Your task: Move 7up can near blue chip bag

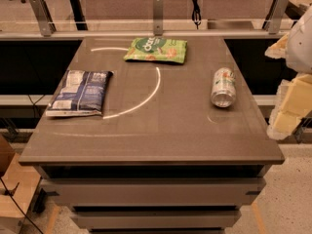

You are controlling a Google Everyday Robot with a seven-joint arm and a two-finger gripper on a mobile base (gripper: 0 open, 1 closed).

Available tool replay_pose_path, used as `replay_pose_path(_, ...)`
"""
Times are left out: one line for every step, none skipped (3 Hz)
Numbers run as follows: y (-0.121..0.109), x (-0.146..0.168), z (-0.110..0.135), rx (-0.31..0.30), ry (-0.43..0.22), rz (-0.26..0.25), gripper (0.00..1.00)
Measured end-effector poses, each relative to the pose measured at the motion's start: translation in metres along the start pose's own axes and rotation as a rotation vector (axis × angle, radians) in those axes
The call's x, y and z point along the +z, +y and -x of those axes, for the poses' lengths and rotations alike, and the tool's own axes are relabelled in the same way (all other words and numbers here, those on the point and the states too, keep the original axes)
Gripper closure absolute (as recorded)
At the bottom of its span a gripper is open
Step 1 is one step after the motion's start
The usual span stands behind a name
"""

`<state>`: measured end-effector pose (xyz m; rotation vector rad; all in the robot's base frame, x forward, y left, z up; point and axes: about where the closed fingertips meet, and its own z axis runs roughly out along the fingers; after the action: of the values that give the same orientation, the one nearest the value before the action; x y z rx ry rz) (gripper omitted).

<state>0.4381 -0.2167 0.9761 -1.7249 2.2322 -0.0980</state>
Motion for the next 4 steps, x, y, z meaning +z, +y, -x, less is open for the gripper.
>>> replay_pose_path(0.000,0.000,0.000,0.000,0.000,0.000,0.00)
replay_pose_path(-0.006,0.000,0.000,0.028,-0.037,-0.009,0.00)
replay_pose_path(-0.019,0.009,0.006,0.061,-0.108,-0.031,0.00)
replay_pose_path(-0.038,0.028,0.018,0.108,-0.184,-0.045,0.00)
